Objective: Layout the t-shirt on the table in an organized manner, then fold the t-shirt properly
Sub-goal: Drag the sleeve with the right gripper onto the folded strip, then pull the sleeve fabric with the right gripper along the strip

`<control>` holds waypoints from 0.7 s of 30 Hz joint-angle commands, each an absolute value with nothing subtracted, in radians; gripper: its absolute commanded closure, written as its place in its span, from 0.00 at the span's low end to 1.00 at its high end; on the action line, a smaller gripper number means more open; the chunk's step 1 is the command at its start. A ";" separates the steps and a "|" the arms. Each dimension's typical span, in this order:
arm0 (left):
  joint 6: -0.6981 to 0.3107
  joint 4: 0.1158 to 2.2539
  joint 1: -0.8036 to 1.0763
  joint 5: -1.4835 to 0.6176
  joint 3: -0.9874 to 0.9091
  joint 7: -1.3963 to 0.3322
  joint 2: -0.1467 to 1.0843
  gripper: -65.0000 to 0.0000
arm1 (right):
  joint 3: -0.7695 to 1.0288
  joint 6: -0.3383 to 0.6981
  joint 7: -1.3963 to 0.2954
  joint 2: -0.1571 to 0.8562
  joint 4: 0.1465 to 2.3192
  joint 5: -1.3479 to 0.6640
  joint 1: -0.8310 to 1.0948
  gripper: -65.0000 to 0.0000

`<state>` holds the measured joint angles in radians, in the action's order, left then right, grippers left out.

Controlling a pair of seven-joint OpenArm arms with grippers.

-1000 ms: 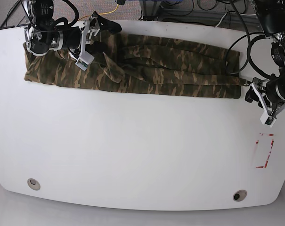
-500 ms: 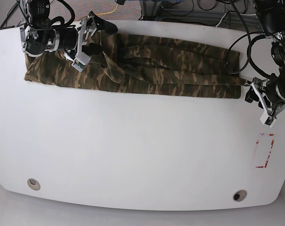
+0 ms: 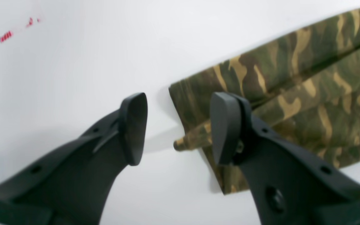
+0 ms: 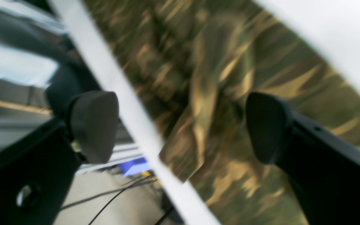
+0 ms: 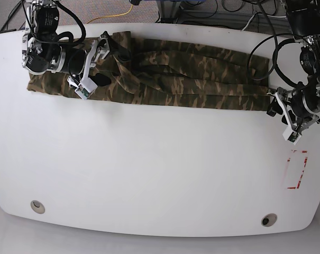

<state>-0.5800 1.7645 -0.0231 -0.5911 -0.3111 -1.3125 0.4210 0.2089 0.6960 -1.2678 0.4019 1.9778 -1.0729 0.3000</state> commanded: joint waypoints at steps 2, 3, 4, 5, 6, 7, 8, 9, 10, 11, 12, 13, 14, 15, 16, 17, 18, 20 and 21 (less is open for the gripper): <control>-0.582 1.778 -0.039 -0.591 -0.314 -1.293 0.426 0.54 | 0.214 0.698 -1.230 0.372 1.995 -1.004 0.283 0.01; -0.582 1.778 -0.039 -0.591 -0.314 -1.293 0.424 0.54 | 0.213 0.698 -1.225 0.364 1.995 -0.981 0.280 0.01; -0.582 1.778 -0.039 -0.591 -0.314 -1.293 0.424 0.54 | 0.211 0.698 -1.221 0.351 1.995 -0.947 0.275 0.01; -0.582 1.778 -0.039 -0.591 -0.314 -1.293 0.424 0.54 | 0.208 0.698 -1.221 0.340 1.995 -0.924 0.272 0.01; -0.582 1.778 -0.039 -0.591 -0.314 -1.293 0.424 0.54 | 0.191 0.698 -1.216 0.326 1.995 -0.888 0.263 0.01; -0.582 1.778 -0.039 -0.591 -0.314 -1.293 0.424 0.54 | 0.182 0.698 -1.216 0.318 1.995 -0.862 0.257 0.01; -0.582 1.778 -0.039 -0.591 -0.314 -1.293 0.424 0.54 | 0.170 0.698 -1.213 0.314 1.995 -0.832 0.248 0.01; -0.582 1.778 -0.039 -0.591 -0.314 -1.293 0.424 0.54 | 0.154 0.698 -1.210 0.311 1.995 -0.788 0.243 0.01; -0.582 1.778 -0.039 -0.591 -0.314 -1.293 0.424 0.54 | 0.143 0.698 -1.202 0.306 1.995 -0.763 0.240 0.01; -0.582 1.778 -0.039 -0.591 -0.314 -1.293 0.423 0.54 | 0.128 0.698 -1.191 0.298 1.995 -0.739 0.239 0.01; -0.582 1.778 -0.041 -0.591 -0.314 -1.293 0.423 0.54 | 0.111 0.698 -1.175 0.288 1.995 -0.707 0.237 0.01; -0.582 1.778 -0.041 -0.591 -0.314 -1.293 0.423 0.54 | 0.099 0.698 -1.161 0.283 1.995 -0.687 0.237 0.01; -0.582 1.778 -0.041 -0.591 -0.314 -1.293 0.423 0.54 | 0.082 0.698 -1.139 0.280 1.995 -0.662 0.239 0.01; -0.582 1.778 -0.041 -0.591 -0.314 -1.293 0.421 0.54 | 0.067 0.698 -1.122 0.278 1.995 -0.641 0.240 0.03; -0.582 1.778 -0.041 -0.591 -0.314 -1.293 0.421 0.54 | 0.059 0.698 -1.113 0.278 1.995 -0.627 0.240 0.04; -0.582 1.778 -0.041 -0.591 -0.314 -1.293 0.421 0.54 | 0.038 0.698 -1.095 0.277 1.994 -0.599 0.240 0.10; -0.582 1.778 -0.041 -0.591 -0.314 -1.293 0.421 0.54 | 0.027 0.698 -1.086 0.277 1.992 -0.584 0.240 0.14; -0.582 1.778 -0.041 -0.591 -0.314 -1.293 0.421 0.54 | 0.002 0.698 -1.069 0.272 1.991 -0.550 0.239 0.27; -0.582 1.778 -0.041 -0.591 -0.314 -1.293 0.421 0.54 | -0.005 0.698 -1.066 0.271 1.991 -0.538 0.237 0.33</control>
